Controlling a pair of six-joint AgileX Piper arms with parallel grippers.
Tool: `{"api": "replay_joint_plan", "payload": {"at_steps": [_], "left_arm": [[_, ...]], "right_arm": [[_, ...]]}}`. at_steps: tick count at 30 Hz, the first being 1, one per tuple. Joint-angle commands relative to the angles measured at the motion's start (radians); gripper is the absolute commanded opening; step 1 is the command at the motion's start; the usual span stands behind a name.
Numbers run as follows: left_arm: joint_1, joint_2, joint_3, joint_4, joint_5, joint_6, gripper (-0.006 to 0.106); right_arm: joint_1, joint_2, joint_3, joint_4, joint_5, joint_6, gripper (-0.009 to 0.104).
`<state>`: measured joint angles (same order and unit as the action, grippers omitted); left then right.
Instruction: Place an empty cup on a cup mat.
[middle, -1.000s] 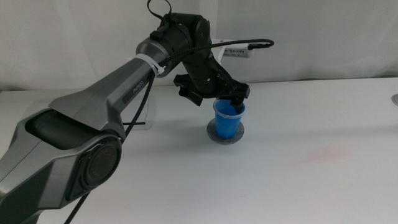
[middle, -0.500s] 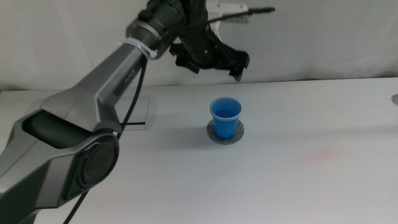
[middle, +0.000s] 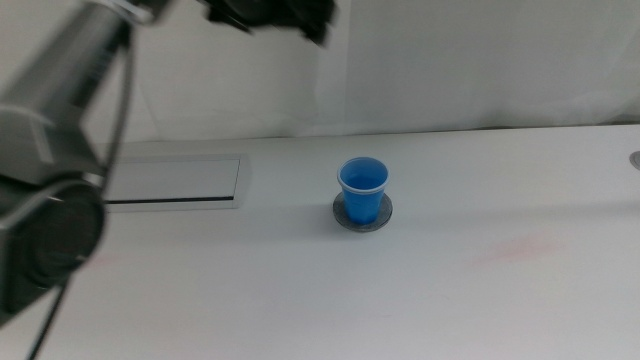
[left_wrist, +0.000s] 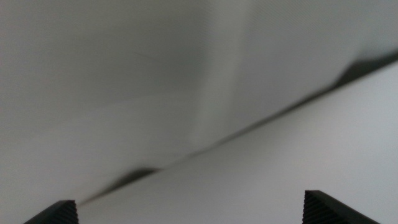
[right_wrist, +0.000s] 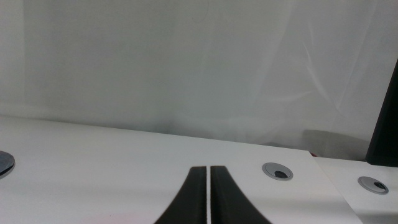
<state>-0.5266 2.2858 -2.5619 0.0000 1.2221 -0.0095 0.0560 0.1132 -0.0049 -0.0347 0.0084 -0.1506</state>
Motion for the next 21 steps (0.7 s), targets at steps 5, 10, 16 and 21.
{"api": "replay_joint_plan", "payload": {"at_steps": [5,10,16,21], "left_arm": [[0.154,-0.1,-0.003,-0.014,0.104,-0.004,0.092],[0.301,-0.166,0.101,-0.079,0.104,0.055,0.092],[0.428,-0.285,0.295,-0.123,0.032,0.095,0.092],[0.476,-0.425,0.503,-0.138,-0.124,0.126,0.092]], "right_arm": [[-0.007,-0.002,0.017,-0.005,0.0,-0.004,-0.003],[-0.007,-0.002,0.017,-0.005,0.0,-0.004,-0.003],[-0.007,-0.002,0.017,-0.005,0.0,-0.004,-0.003],[-0.007,-0.002,0.017,-0.005,0.0,-0.004,-0.003]]}}
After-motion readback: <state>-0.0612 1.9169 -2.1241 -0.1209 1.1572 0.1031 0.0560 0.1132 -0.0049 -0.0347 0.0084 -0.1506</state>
